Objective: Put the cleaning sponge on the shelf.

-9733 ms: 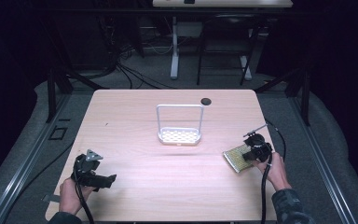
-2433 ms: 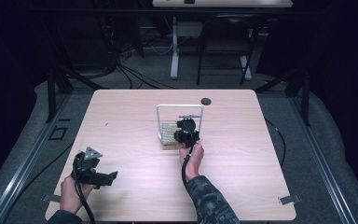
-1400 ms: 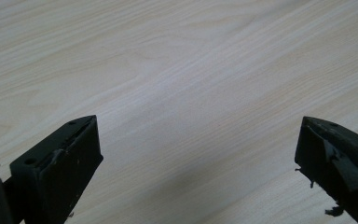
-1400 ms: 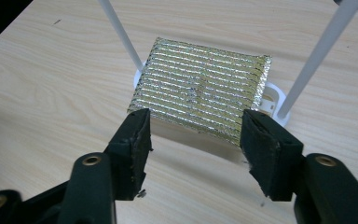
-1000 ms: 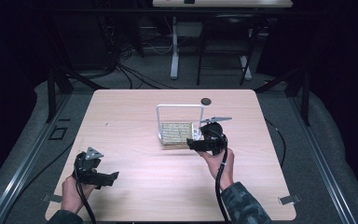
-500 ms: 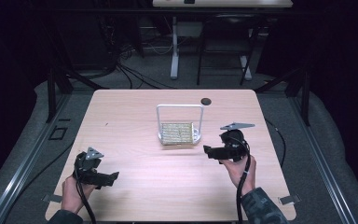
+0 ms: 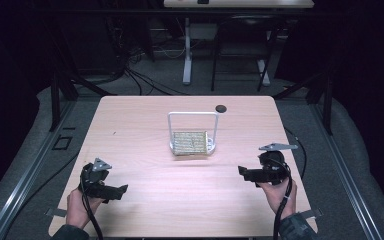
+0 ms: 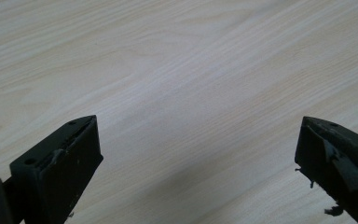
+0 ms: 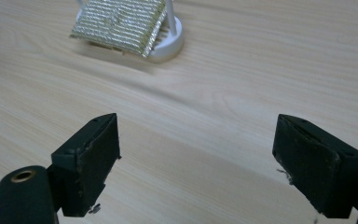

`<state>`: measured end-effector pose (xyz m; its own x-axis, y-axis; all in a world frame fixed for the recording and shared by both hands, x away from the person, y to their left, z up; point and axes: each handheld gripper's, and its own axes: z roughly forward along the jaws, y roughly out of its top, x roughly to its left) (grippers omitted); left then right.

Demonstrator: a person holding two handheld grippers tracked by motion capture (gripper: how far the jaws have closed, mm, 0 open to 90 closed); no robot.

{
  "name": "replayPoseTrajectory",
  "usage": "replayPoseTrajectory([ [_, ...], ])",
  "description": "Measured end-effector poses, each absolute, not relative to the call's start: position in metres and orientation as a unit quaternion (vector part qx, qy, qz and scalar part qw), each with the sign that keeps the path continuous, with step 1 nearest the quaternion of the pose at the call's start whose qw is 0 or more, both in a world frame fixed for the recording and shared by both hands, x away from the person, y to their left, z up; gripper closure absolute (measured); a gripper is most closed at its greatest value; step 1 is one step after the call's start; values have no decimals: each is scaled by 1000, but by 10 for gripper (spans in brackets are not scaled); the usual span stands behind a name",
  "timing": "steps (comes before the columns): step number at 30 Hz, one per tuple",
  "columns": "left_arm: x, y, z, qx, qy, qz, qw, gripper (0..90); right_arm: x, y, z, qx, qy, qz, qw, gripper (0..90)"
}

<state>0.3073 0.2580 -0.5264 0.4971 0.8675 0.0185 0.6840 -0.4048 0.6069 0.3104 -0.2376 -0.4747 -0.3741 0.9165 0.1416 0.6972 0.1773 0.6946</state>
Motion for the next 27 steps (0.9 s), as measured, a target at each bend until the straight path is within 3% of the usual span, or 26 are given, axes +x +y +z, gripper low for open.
replayPoseTrajectory([
  [15, 308, 257, -528, 824, 469, 166, 269, 2, 285, -282, -514, 569, 745, 318, 139, 99],
  [27, 310, 256, -530, 827, 468, 159, 266, 2, 291, -285, -523, 567, 753, 301, 144, 85],
])
